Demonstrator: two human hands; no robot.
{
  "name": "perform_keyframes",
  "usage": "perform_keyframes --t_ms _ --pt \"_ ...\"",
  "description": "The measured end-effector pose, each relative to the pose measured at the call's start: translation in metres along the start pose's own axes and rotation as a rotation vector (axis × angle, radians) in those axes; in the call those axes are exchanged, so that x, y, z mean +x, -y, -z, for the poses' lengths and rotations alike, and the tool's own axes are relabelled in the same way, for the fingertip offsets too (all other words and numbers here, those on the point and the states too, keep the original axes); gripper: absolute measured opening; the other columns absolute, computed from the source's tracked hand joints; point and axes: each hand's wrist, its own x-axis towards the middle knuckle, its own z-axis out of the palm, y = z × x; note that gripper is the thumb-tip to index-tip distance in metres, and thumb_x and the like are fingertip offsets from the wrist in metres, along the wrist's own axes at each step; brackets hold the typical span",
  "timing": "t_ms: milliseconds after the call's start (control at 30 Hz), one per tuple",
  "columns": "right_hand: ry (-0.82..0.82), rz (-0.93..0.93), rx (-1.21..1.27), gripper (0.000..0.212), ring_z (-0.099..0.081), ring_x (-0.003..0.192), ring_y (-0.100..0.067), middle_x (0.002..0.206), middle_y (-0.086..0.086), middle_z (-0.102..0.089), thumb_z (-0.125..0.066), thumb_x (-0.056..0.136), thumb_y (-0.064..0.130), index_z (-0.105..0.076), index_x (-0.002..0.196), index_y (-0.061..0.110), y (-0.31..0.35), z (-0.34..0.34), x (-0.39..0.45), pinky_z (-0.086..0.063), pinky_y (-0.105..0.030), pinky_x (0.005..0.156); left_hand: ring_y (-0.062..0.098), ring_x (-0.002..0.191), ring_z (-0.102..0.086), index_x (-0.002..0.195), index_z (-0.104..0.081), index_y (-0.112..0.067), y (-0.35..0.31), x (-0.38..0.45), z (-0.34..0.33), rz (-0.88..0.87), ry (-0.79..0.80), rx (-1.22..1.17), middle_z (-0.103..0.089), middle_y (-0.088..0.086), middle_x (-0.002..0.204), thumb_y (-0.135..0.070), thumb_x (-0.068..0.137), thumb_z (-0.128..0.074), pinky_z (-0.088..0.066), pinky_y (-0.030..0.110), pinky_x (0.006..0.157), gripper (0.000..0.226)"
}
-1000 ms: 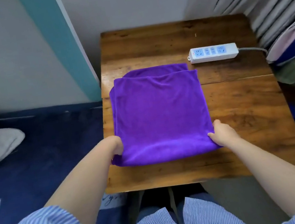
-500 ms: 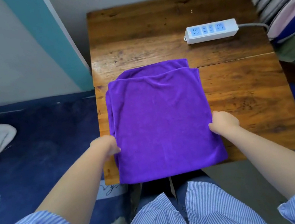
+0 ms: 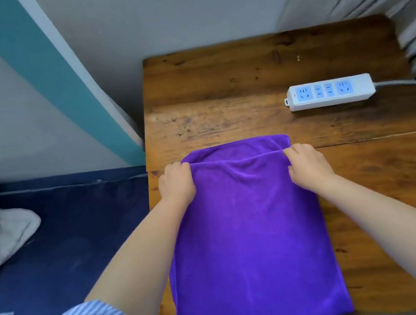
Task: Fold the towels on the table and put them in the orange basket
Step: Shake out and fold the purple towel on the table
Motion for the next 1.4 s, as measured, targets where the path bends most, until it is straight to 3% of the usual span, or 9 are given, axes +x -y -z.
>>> perform_keyframes --t_ms 133,233,467,567,633,767,967,1100,1400 --pt "0.056 0.016 -0.085 0.046 -0.037 0.124 -0.027 0.130 -0.009 -0.047 -0.047 0.084 0.006 -0.040 0.130 0.011 -0.009 0.001 0.016 -0.037 -0.037 0.096 0.028 0.126 -0.035 0.133 -0.039 -0.014 -0.001 0.018 -0.010 -0.061 0.058 0.039 -0.045 0.010 0.134 -0.009 0.093 -0.034 -0.035 0.038 0.098 0.041" --pt "0.110 -0.003 -0.137 0.032 -0.043 0.115 -0.029 0.120 -0.011 -0.055 -0.045 0.085 0.007 -0.050 0.116 0.009 -0.014 0.003 0.025 -0.037 -0.036 0.094 0.029 0.123 -0.035 0.131 -0.041 -0.016 0.000 0.025 -0.015 -0.069 0.083 0.084 -0.046 0.011 0.131 -0.012 0.094 -0.036 -0.034 0.036 0.098 0.038" --pt "0.045 0.099 0.078 0.015 -0.053 0.097 -0.022 0.099 -0.008 -0.062 -0.054 0.085 0.016 -0.065 0.093 0.009 -0.009 0.018 0.037 -0.041 -0.029 0.078 0.027 0.107 -0.042 0.084 -0.052 -0.014 0.019 0.026 -0.002 -0.039 0.052 -0.217 -0.054 0.009 0.104 -0.016 0.083 -0.051 -0.037 0.033 0.082 0.002" --pt "-0.004 0.115 0.111 0.018 -0.051 0.100 -0.021 0.104 -0.007 -0.061 -0.053 0.088 0.017 -0.066 0.098 0.010 0.000 0.020 0.050 -0.042 -0.028 0.079 0.027 0.088 -0.051 0.065 -0.039 -0.017 0.034 0.027 0.005 0.004 0.113 -0.288 -0.052 0.003 0.082 -0.017 0.081 -0.050 -0.034 0.028 0.061 0.019" --pt "0.019 0.072 0.107 0.021 -0.049 0.110 -0.022 0.117 -0.009 -0.057 -0.053 0.089 0.015 -0.065 0.105 0.008 0.006 0.018 0.060 -0.044 -0.031 0.090 0.025 0.080 -0.052 0.071 -0.042 -0.018 0.037 0.031 0.011 0.045 0.149 -0.238 -0.053 0.000 0.080 -0.018 0.083 -0.047 -0.034 0.027 0.058 0.014" --pt "0.059 0.018 0.125 0.026 -0.042 0.126 -0.025 0.138 -0.009 -0.044 -0.054 0.087 0.010 -0.063 0.111 0.007 0.010 0.011 0.073 -0.039 -0.032 0.102 0.025 0.106 -0.049 0.092 -0.056 -0.009 0.035 0.045 0.015 -0.069 0.136 -0.085 -0.055 0.008 0.109 -0.013 0.088 -0.043 -0.045 0.034 0.077 0.014" --pt "0.122 0.125 0.004 0.020 -0.048 0.108 -0.023 0.113 -0.005 -0.060 -0.053 0.087 0.018 -0.068 0.099 0.015 0.007 0.021 0.073 -0.041 -0.032 0.090 0.023 0.131 -0.031 0.086 -0.062 -0.006 0.019 0.062 0.011 -0.326 0.249 -0.152 -0.046 0.005 0.136 -0.015 0.081 -0.055 -0.032 0.030 0.106 0.013" --pt "0.132 0.170 -0.008 0.019 -0.050 0.103 -0.022 0.106 -0.004 -0.064 -0.053 0.087 0.019 -0.068 0.098 0.014 0.000 0.033 0.072 -0.041 -0.031 0.087 0.022 0.116 -0.039 0.087 -0.064 -0.011 0.019 0.067 0.021 -0.383 0.258 -0.061 -0.055 0.006 0.112 -0.022 0.081 -0.056 -0.038 0.030 0.094 0.015" --pt "0.194 0.090 0.183 0.011 -0.052 0.079 -0.015 0.093 -0.007 -0.067 -0.060 0.085 0.016 -0.068 0.088 0.010 -0.025 0.047 0.058 -0.039 -0.024 0.068 0.019 0.098 -0.050 0.092 -0.062 -0.013 0.066 0.044 0.043 -0.331 0.263 0.062 -0.060 0.004 0.102 -0.031 0.091 -0.050 -0.042 0.028 0.078 0.021"
